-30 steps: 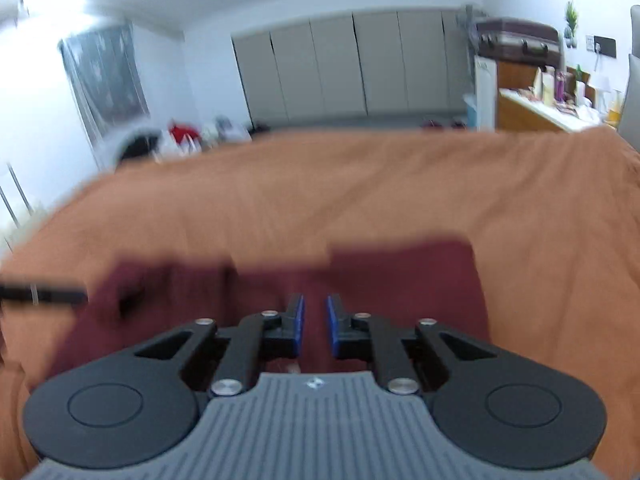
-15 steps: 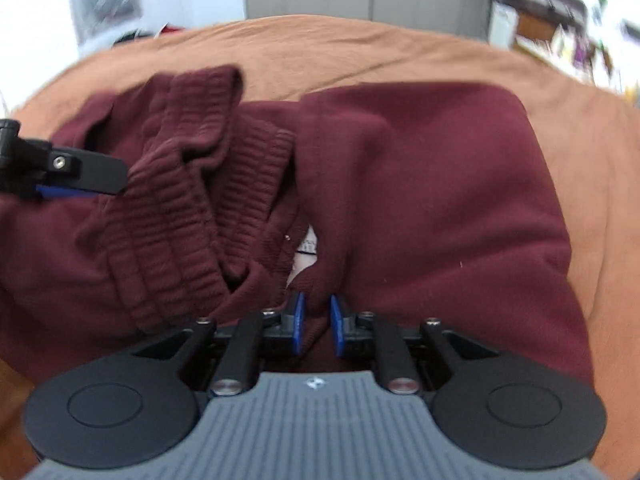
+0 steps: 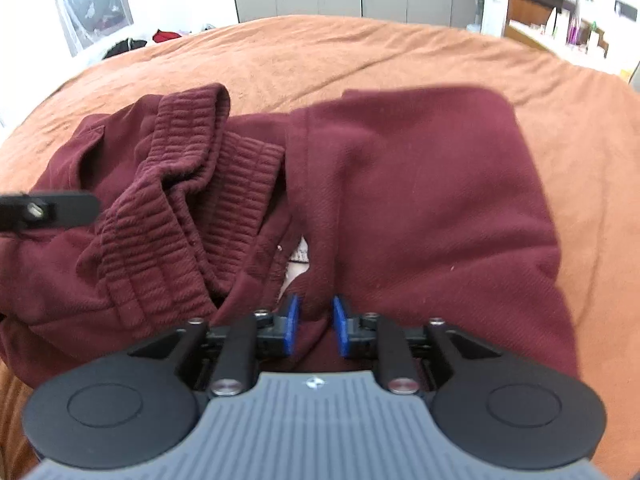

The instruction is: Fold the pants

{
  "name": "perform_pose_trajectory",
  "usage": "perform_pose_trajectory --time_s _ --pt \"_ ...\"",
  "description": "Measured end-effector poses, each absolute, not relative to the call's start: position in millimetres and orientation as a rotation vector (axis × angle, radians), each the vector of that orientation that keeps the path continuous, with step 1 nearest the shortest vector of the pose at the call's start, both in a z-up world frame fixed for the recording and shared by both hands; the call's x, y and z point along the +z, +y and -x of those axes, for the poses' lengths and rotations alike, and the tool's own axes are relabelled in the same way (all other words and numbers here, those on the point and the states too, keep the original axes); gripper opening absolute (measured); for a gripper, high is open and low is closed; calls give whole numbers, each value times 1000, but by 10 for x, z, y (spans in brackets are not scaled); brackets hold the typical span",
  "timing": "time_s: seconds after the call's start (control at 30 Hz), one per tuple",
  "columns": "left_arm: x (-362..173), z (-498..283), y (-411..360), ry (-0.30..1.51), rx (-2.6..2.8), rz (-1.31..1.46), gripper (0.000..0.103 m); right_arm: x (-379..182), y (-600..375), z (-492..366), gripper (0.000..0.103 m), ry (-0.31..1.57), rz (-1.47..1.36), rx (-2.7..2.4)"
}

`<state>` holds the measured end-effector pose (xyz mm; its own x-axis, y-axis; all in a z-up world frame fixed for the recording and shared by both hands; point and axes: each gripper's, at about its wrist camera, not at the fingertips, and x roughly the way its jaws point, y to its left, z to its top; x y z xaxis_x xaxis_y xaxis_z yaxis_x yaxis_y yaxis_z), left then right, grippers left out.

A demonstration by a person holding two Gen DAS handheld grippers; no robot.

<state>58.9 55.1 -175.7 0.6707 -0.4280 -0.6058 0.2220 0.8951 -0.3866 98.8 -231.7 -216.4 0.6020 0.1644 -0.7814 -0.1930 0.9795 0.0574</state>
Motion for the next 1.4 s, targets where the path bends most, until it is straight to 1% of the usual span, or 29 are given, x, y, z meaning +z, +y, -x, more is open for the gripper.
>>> perform_pose_trajectory --time_s 0.07,0.13,0.2,0.27,0.3,0.33,0.37,0.4,0.5,0.6,0.63,0.73,0.83,0.93,1.03,1.1,1.13,1.17,1.2,1.23,1.3,1.4 --pt "-1649 -475 761 724 -357 336 103 -2076 -2242 -912 33 864 99 206" --pt "-1623 -374 1008 716 -355 409 103 -1985 -2193 -866 54 841 129 218" --pt "-1674 -311 1226 734 -315 474 103 -1906 -2155 -845 56 845 115 210" --pt "-1777 -272 1418 755 -282 552 103 -1837 -2138 -858 54 869 74 213" --pt "-1819 -244 1488 747 -285 586 103 -1791 -2124 -844 58 858 58 207" --pt "-1850 -210 1554 739 -283 616 103 -1741 -2115 -828 67 845 33 219" --pt "-1857 -198 1597 734 -263 635 103 -1681 -2112 -850 71 837 7 237" --pt "-1845 -175 1635 725 -231 647 103 -1624 -2110 -844 73 825 -22 254" --pt "-1876 -128 1794 700 -202 727 103 -1508 -2018 -861 75 800 -29 303" --pt "-2114 -351 1870 848 -279 822 103 -1497 -1904 -896 75 796 1 328" --pt "-2174 -383 1881 856 -268 829 103 -1519 -1867 -911 75 800 8 336" --pt "-2305 -539 1849 887 -254 806 103 -1616 -1748 -992 75 828 20 345" --pt "-2550 -789 1801 990 -303 827 103 -1682 -1713 -1032 75 854 18 360" --pt "-2567 -897 1697 962 -298 799 103 -1743 -1698 -1058 75 868 25 360" --pt "-2484 -883 1494 949 -271 643 103 -1782 -1712 -1079 75 871 20 362" --pt "-2437 -827 1462 927 -260 602 79 -1725 -1761 -1041 75 840 37 344" --pt "-2431 -801 1497 912 -257 623 72 -1693 -1806 -1015 75 810 59 323" --pt "-2439 -780 1558 902 -262 662 60 -1672 -1866 -999 75 789 82 308" --pt "-2446 -760 1622 894 -266 700 53 -1668 -1927 -994 75 777 108 293" --pt "-2420 -760 1639 886 -271 714 51 -1682 -2005 -990 75 766 137 267" --pt "-2266 -741 1570 839 -281 642 44 -1756 -2182 -1000 75 771 173 192" --pt "-1949 -717 1371 753 -307 552 41 -1822 -2527 -1000 75 809 83 130"
